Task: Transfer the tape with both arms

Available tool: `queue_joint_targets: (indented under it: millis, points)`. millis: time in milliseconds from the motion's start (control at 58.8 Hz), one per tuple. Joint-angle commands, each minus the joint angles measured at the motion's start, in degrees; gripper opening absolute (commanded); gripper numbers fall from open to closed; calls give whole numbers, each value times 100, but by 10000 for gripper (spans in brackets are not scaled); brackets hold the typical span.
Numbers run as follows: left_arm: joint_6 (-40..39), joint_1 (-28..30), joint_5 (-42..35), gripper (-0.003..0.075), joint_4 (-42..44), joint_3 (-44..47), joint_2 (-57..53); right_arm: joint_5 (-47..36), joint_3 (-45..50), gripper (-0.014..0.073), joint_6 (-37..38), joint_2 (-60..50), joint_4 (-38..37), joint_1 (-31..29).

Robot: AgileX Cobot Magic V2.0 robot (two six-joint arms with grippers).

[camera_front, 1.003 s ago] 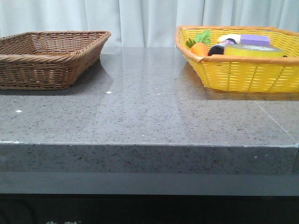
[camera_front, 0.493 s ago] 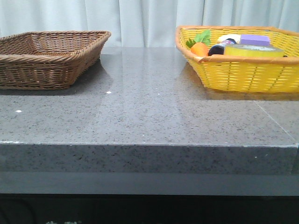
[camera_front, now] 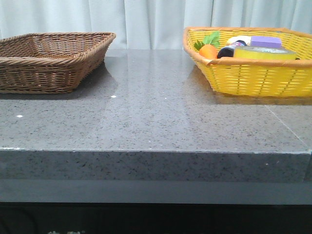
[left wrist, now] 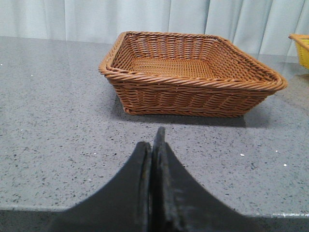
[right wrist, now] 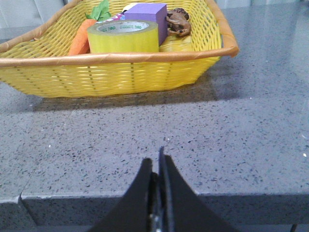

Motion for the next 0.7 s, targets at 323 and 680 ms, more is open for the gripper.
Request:
queue_joint_targets:
  millis: [323, 680]
  points:
    - [-61, 5, -566, -20, -17, 225, -105, -583, -150, -90, -19, -142, -26, -20]
    - [-61, 5, -1190, -20, -723, -588, -52, -789, -1007, -90, -19, -108, 68, -20]
